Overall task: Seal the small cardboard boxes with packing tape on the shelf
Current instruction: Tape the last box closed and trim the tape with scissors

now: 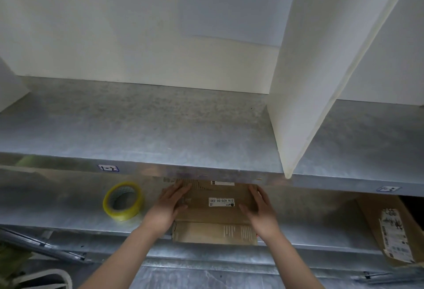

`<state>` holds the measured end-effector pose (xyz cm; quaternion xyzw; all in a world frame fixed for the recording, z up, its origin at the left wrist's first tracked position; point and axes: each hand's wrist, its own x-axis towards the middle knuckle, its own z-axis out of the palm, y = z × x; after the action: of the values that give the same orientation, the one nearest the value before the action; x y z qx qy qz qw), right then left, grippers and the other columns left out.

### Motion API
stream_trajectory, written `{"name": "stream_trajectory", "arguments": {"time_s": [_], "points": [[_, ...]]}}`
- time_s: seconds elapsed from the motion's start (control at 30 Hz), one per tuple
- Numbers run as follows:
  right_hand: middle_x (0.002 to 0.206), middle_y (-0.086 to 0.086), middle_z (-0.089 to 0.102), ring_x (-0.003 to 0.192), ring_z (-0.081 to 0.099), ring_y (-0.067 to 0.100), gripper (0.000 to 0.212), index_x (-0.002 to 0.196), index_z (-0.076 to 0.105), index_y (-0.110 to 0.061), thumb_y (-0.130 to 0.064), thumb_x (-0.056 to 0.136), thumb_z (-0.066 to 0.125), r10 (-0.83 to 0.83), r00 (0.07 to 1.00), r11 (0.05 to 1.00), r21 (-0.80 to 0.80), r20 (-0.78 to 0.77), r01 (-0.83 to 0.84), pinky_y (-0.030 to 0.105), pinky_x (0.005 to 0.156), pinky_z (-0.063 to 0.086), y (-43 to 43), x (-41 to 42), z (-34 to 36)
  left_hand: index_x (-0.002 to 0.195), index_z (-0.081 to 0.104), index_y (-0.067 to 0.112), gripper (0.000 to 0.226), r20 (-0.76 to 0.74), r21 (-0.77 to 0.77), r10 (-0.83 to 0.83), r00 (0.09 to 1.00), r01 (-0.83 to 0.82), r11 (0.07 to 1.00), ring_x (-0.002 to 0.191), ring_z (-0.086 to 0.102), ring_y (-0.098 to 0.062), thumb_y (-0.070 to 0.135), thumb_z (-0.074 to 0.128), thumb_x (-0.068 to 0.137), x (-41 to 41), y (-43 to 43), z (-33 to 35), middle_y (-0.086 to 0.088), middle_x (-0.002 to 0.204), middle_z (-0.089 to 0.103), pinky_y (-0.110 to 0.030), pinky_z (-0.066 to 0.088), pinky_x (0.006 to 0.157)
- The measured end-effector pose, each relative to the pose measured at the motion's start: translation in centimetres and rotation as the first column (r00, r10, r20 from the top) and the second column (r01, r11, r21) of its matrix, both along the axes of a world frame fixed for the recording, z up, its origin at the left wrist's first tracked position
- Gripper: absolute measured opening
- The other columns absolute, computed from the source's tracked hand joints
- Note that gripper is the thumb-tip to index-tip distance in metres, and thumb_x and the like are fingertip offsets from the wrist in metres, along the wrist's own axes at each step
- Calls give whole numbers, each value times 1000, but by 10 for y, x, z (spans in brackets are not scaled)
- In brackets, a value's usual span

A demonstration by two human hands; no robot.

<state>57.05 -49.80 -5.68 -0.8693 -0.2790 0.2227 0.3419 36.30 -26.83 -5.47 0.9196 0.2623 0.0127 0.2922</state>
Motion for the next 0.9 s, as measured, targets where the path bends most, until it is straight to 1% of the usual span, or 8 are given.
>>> {"name": "stream_trajectory", "arguments": {"time_s": [0.07,0.17,0.23,0.33,0.5,0.6,0.73,0.9], "points": [[159,-15,16,136,40,15,69,150,28,-40,-53,90,59,39,999,999,-26,24,-38,39,110,38,-4,1,-5,147,32,43,48,-84,105,-30,996,39,994,149,6,-16,50,33,100,-1,-1,3,15,160,6,-32,28,114],[160,-18,12,145,22,16,72,151,22,-44,-64,89,50,81,994,989,-130,75,-71,38,116,30,-4,8,-1,147,32,44,81,-174,259,-61,983,105,960,150,4,-20,71,-7,81,2,0,16,11,161,10,-35,16,117],[161,-12,13,147,10,19,73,152,21,-42,-68,88,46,111,977,967,-248,183,-63,38,117,25,-1,11,6,149,30,39,71,-204,318,-57,977,122,940,150,4,-22,62,-1,90,5,-2,20,9,161,14,-33,9,118],[160,-4,22,148,14,24,67,151,27,-37,-62,92,44,203,896,936,-348,396,-59,40,116,21,3,3,20,152,26,27,49,-205,355,-65,977,136,925,150,6,-21,39,27,104,12,-11,28,6,161,14,-31,6,120],[138,12,56,130,49,36,49,133,60,-17,-24,85,70,184,734,983,-103,653,-155,48,109,37,9,-23,56,142,49,12,51,59,464,-99,993,60,884,138,40,-29,17,59,92,11,-28,56,-7,149,43,-42,35,111],[144,6,50,138,41,28,50,138,55,-24,-27,88,63,249,732,964,-89,634,-251,43,112,33,21,-48,76,143,48,17,54,53,525,-98,994,56,849,137,41,-27,25,59,90,-5,-28,66,-4,149,45,-41,34,112],[144,-1,51,138,40,22,43,138,53,-30,-36,95,52,364,699,906,-59,616,-420,37,106,41,46,-95,86,142,47,21,50,-69,529,-25,997,58,847,142,34,-25,40,48,97,-53,-15,61,-3,150,43,-40,26,116],[148,-1,43,140,34,23,47,144,43,-31,-38,97,43,484,677,843,-87,555,-531,37,115,25,84,-163,64,145,43,20,64,-169,529,44,985,53,847,141,34,-22,51,27,92,-133,18,44,-1,149,43,-39,21,117]]}}
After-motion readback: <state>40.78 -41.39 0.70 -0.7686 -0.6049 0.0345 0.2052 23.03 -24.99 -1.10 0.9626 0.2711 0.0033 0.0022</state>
